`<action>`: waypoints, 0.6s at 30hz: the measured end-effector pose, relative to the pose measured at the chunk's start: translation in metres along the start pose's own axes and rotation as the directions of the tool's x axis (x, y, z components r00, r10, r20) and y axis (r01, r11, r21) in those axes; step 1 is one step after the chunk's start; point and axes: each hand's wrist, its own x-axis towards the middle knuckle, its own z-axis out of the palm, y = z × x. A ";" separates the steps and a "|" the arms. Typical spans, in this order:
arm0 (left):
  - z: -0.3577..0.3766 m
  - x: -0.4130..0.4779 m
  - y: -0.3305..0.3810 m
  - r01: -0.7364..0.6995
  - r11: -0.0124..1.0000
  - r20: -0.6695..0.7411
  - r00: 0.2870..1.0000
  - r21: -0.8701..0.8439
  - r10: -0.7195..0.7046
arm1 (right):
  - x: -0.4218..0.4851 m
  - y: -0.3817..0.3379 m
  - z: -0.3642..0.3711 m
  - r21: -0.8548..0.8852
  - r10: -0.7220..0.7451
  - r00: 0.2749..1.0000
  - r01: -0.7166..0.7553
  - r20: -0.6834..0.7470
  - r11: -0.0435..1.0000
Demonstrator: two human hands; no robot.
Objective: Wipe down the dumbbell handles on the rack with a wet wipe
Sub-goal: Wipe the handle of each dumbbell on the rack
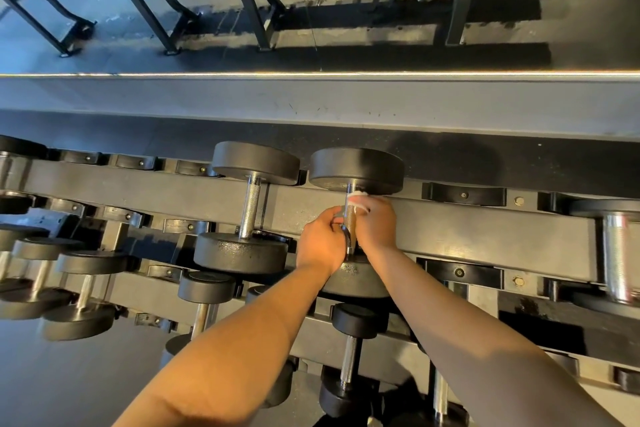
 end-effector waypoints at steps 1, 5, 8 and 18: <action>0.000 0.000 0.000 -0.001 1.000 -0.002 1.000 0.002 0.001 | 0.000 -0.004 0.002 0.006 -0.002 1.000 0.002 -0.014 1.000; 0.000 0.000 0.000 0.000 1.000 -0.008 1.000 0.009 0.000 | 0.003 -0.009 0.010 0.116 0.163 0.983 -0.153 -0.085 0.981; -0.001 -0.002 0.002 0.005 1.000 -0.004 1.000 0.007 -0.005 | 0.005 -0.007 0.005 -0.099 0.160 0.987 -0.159 0.001 0.982; 0.000 -0.002 0.004 0.011 1.000 -0.004 1.000 0.000 -0.011 | -0.006 -0.019 -0.006 -0.060 0.053 0.998 -0.052 0.020 0.997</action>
